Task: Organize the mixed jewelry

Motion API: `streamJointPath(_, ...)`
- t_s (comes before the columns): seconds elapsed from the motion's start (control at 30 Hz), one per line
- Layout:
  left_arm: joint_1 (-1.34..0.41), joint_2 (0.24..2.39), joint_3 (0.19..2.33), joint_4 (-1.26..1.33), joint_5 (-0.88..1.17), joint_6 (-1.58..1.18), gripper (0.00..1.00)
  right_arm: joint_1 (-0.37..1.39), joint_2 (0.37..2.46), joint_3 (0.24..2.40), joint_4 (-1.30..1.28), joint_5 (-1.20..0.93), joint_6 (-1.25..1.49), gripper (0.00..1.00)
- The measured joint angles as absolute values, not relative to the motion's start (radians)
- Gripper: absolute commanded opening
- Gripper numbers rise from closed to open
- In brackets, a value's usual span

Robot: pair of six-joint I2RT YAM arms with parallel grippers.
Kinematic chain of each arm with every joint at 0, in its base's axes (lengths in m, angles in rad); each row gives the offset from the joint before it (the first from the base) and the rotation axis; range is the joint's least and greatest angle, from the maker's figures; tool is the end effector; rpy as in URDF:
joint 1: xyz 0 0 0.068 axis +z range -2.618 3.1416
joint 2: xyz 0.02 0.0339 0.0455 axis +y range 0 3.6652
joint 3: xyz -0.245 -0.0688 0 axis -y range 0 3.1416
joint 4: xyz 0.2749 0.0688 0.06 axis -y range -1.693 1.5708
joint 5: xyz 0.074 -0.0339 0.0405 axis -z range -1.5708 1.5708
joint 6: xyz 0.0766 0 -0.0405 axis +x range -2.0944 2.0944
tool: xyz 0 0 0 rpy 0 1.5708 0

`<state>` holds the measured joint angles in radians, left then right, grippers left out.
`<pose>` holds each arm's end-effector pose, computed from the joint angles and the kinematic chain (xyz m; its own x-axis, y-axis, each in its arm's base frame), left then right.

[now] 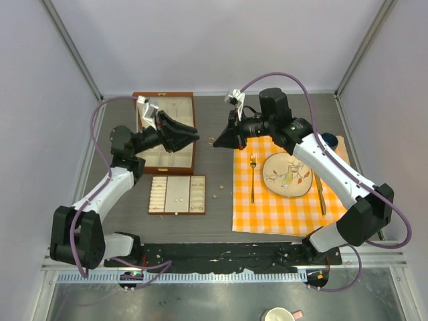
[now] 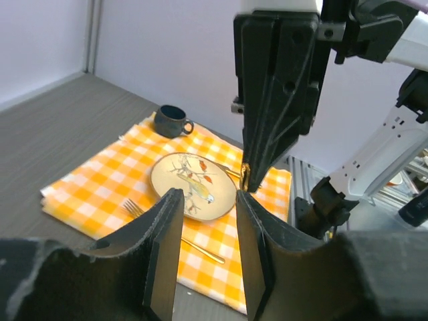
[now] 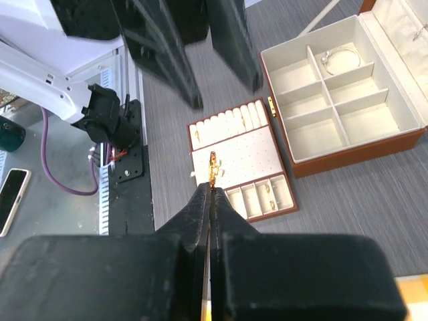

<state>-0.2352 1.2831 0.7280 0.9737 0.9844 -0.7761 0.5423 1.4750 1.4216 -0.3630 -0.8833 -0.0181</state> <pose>0.2983 -0.1371 0.3019 -0.3267 -0.3203 -0.8892 0.8971 0.1911 -0.3984 0.3004 0.2501 0.3530 -0.3295 -0.2120 -0.9201 -0.9390 0.1750 0.2960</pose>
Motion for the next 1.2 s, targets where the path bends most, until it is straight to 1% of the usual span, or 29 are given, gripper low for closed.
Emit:
streamJointPath(0.07,-0.212,1.277,0.802,0.848,1.034,-0.69,0.38,0.542,1.468,1.423,-0.391,-0.878,-0.045,0.01)
streamJointPath(0.1,-0.204,1.275,0.867,0.723,1.064,-0.618,0.41,0.544,1.465,1.426,-0.407,-0.875,-0.058,0.01)
streamJointPath(0.13,-0.201,1.275,0.921,0.633,1.078,-0.558,0.46,0.547,1.465,1.432,-0.426,-0.87,-0.072,0.01)
streamJointPath(0.2,-0.2,1.274,1.07,0.376,1.118,-0.36,0.52,0.556,1.465,1.445,-0.461,-0.856,-0.104,0.01)
streamJointPath(0.27,-0.201,1.279,1.2,0.142,1.147,-0.177,0.55,0.572,1.465,1.459,-0.494,-0.841,-0.134,0.01)
streamJointPath(0.3,-0.201,1.287,1.274,0.016,1.159,-0.077,0.62,0.58,1.465,1.464,-0.508,-0.834,-0.147,0.01)
streamJointPath(0.37,-0.201,1.303,1.406,-0.237,1.171,0.125,0.71,0.594,1.465,1.47,-0.527,-0.822,-0.168,0.01)
streamJointPath(0.4,-0.204,1.315,1.467,-0.361,1.172,0.222,0.78,0.599,1.465,1.473,-0.538,-0.816,-0.18,0.01)
streamJointPath(0.5,-0.233,1.361,1.621,-0.698,1.13,0.488,0.8,0.617,1.465,1.483,-0.57,-0.796,-0.207,0.01)
streamJointPath(0.6,-0.279,1.377,1.65,-0.906,1.068,0.654,0.8,0.632,1.467,1.498,-0.595,-0.78,-0.226,0.01)
streamJointPath(0.7,-0.318,1.379,1.642,-1.032,1.002,0.757,0.8,0.643,1.474,1.518,-0.614,-0.763,-0.242,0.01)
streamJointPath(0.83,-0.35,1.379,1.631,-1.111,0.949,0.827,0.8,0.663,1.494,1.536,-0.624,-0.738,-0.262,0.01)
streamJointPath(0.93,-0.361,1.379,1.631,-1.126,0.932,0.848,0.79,0.682,1.512,1.54,-0.633,-0.718,-0.275,0.01)
streamJointPath(1.2,-0.396,1.392,1.631,-1.116,0.907,0.846,0.73,0.711,1.522,1.541,-0.657,-0.665,-0.305,0.01)
